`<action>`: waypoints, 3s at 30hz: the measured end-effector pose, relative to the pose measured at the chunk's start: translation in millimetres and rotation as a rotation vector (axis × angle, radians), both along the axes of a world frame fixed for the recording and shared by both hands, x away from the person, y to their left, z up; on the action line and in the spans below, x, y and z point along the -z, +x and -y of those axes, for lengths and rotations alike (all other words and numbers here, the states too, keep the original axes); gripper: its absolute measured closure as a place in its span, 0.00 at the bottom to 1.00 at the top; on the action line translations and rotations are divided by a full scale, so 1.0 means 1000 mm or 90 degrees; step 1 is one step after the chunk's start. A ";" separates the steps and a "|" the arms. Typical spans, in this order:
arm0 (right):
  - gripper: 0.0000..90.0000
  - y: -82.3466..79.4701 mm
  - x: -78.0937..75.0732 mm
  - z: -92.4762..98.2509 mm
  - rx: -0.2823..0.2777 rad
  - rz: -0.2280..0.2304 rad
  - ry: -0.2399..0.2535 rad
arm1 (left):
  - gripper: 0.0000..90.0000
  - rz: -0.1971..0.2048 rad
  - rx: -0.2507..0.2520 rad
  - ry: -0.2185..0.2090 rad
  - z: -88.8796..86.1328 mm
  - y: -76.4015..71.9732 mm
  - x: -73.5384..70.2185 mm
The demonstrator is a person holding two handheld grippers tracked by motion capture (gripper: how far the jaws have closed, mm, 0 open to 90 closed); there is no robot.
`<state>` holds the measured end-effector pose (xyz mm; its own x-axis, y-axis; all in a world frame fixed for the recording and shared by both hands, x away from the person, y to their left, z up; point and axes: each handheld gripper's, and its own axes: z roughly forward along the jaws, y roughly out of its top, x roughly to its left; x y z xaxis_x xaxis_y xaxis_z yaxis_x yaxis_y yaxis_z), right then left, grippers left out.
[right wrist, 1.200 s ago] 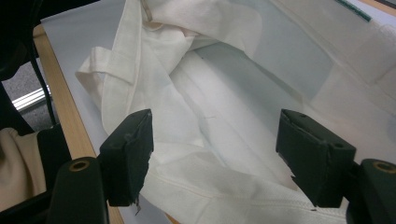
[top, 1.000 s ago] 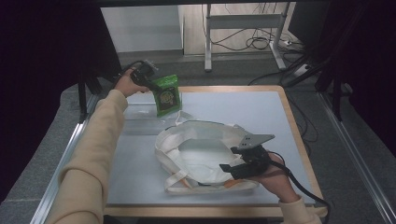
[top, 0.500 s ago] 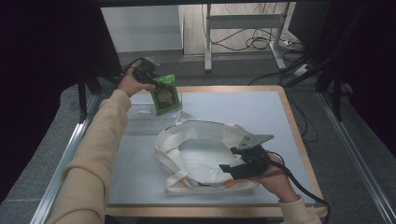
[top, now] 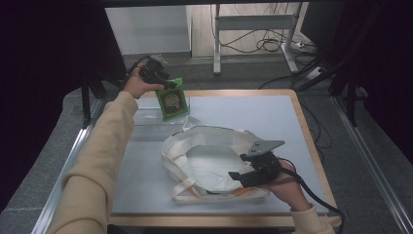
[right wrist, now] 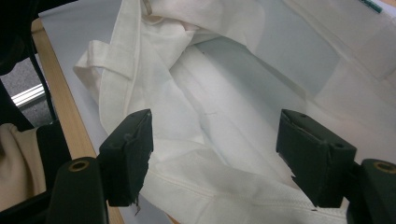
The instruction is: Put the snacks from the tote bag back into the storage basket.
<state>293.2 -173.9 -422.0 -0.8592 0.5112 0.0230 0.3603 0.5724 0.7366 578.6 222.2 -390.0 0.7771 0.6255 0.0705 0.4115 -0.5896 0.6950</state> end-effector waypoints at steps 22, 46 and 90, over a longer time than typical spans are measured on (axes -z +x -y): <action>0.30 -0.004 -0.006 0.004 -0.003 0.009 0.019 | 0.40 -0.018 -0.031 -0.064 -0.012 -0.044 -0.016; 0.30 -0.007 -0.012 0.009 0.008 0.022 0.030 | 0.55 -0.015 -0.059 -0.030 -0.026 -0.101 0.003; 0.30 -0.009 -0.016 0.014 0.009 0.027 0.028 | 1.00 -0.086 -0.291 -0.012 -0.019 -0.020 0.055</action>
